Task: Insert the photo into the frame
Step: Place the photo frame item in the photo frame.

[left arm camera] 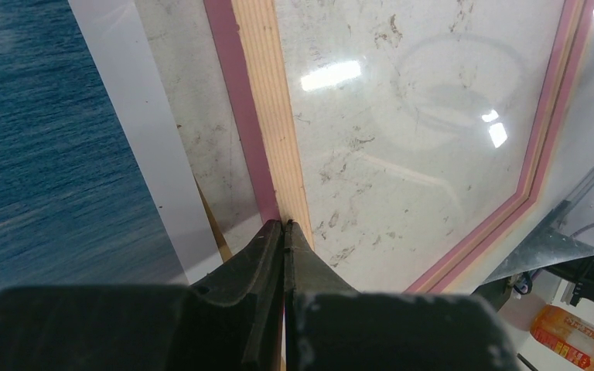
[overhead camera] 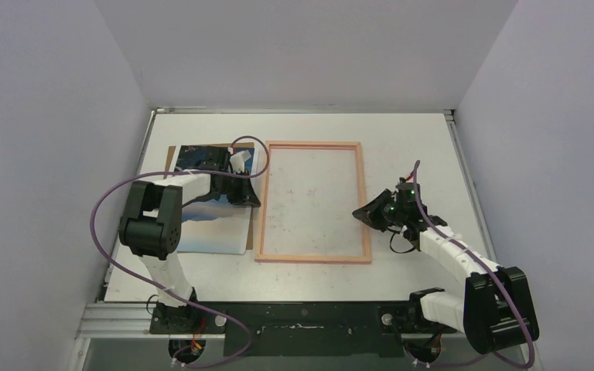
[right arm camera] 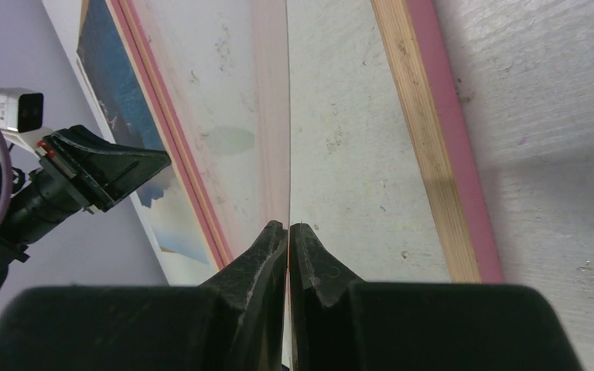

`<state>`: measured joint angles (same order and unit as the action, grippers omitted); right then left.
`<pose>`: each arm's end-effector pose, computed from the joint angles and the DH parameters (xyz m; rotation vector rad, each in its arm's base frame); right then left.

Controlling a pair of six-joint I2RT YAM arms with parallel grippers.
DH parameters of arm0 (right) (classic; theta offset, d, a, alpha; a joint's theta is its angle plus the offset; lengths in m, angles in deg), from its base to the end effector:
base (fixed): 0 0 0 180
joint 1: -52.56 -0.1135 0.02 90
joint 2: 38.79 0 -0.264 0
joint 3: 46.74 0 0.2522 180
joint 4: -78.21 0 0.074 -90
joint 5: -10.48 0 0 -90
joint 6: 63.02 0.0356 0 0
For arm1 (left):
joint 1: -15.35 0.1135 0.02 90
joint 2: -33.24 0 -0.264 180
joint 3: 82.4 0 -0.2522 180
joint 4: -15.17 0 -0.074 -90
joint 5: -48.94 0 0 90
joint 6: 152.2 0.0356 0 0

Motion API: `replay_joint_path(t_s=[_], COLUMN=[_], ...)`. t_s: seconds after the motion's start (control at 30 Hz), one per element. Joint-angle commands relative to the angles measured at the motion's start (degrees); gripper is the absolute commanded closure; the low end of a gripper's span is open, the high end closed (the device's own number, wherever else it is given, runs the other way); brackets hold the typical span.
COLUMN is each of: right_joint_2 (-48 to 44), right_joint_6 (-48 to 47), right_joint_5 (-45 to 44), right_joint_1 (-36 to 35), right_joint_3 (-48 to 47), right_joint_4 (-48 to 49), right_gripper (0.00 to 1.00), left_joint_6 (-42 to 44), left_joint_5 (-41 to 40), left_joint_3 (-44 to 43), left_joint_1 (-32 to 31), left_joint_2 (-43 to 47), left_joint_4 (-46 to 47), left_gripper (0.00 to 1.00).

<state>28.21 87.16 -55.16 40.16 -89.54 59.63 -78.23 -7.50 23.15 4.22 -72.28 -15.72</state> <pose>0.2166 0.0627 0.1808 0.7975 2.3834 1.0826 0.3449 -0.0879 0.1462 0.0862 2.6605 -0.9336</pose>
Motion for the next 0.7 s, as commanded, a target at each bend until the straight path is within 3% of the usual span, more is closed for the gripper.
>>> replay_joint_path(t_s=[0.0, 0.17, 0.37, 0.67], right_joint_2=[-2.24, -3.79, -4.29, -3.5], right_joint_6=[5.46, 6.09, 9.19, 0.85], right_joint_5=[3.15, 3.53, 5.63, 1.67], right_joint_1=[0.31, 0.25, 0.24, -0.74], right_joint_3=[-4.71, -7.05, -4.89, -7.98], right_joint_4=[4.27, 2.54, 7.02, 0.12], right_gripper=[0.95, 0.95, 0.95, 0.95], left_joint_6=[1.55, 1.27, 1.18, 1.09], left_joint_5=[-0.97, -0.7, -0.6, -0.61], left_joint_3=[-0.46, -0.25, -0.24, -0.27], left_joint_1=[-0.2, -0.2, -0.2, -0.2], left_joint_2=[-1.45, -1.62, -1.67, -1.7], left_joint_4=[-0.12, 0.45, 0.52, 0.38], left_gripper=[1.0, 1.0, 1.0, 1.0])
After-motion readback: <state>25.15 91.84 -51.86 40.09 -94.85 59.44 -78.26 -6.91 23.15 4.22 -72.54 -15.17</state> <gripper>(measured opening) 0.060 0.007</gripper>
